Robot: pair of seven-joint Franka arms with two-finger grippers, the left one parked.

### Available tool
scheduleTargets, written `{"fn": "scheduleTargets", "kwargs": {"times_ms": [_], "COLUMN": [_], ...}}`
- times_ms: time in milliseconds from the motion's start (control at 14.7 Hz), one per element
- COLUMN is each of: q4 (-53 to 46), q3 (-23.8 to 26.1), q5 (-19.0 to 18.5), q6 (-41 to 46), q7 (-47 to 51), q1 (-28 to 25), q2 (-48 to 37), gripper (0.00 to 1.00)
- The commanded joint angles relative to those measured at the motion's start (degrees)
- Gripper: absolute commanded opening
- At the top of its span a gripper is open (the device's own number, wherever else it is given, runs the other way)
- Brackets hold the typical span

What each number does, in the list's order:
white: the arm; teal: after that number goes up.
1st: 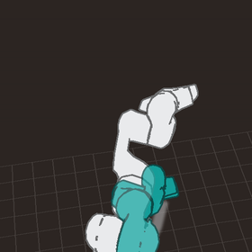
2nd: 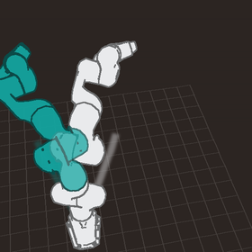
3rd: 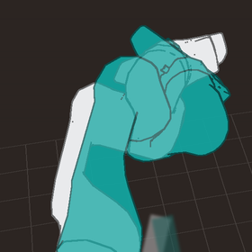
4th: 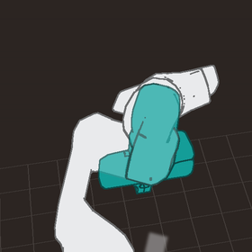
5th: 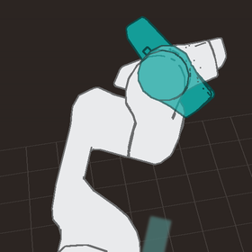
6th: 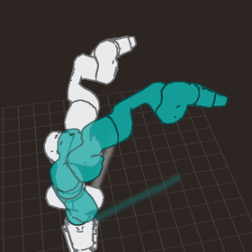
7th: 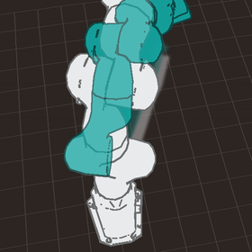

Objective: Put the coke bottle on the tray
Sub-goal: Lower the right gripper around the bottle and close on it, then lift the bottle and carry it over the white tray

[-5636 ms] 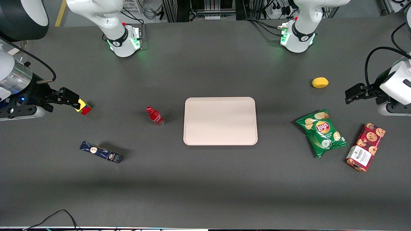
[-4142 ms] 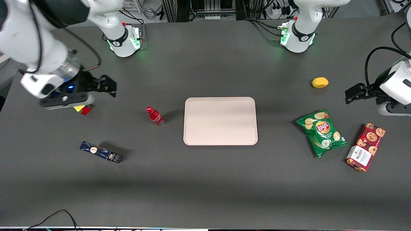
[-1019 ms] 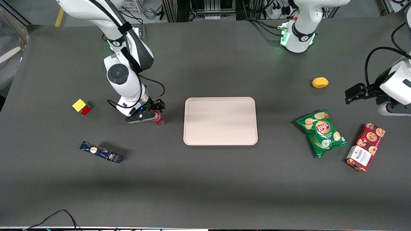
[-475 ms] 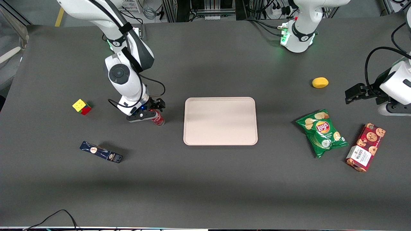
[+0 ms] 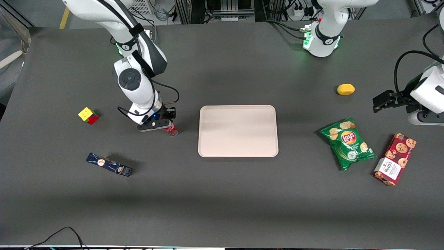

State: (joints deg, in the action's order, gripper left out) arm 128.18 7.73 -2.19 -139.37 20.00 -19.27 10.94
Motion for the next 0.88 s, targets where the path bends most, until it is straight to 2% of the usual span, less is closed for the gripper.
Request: {"fn": "scheduleTargets", "kwargs": {"times_ms": [0,204,272,475,815], "q4": [0.5,-0.5,-2.2,-11.3,-25.7], "q3": [0.3,0.5,0.5,0.6,1.1], "q5": [-1.1,-1.1,-1.1,-1.1,-0.6], "q6": [-0.5,-0.1,2.3,17.0,31.5], "q7": [2.1,1.6,1.4,1.2,1.0], "q1": [-0.6,-0.6,-0.6,-0.5,-0.5], "q2": [-0.9,-1.4,-1.5,-2.4,-4.3], "gripper": [0.0,0.0,0.0,0.0,0.0]}}
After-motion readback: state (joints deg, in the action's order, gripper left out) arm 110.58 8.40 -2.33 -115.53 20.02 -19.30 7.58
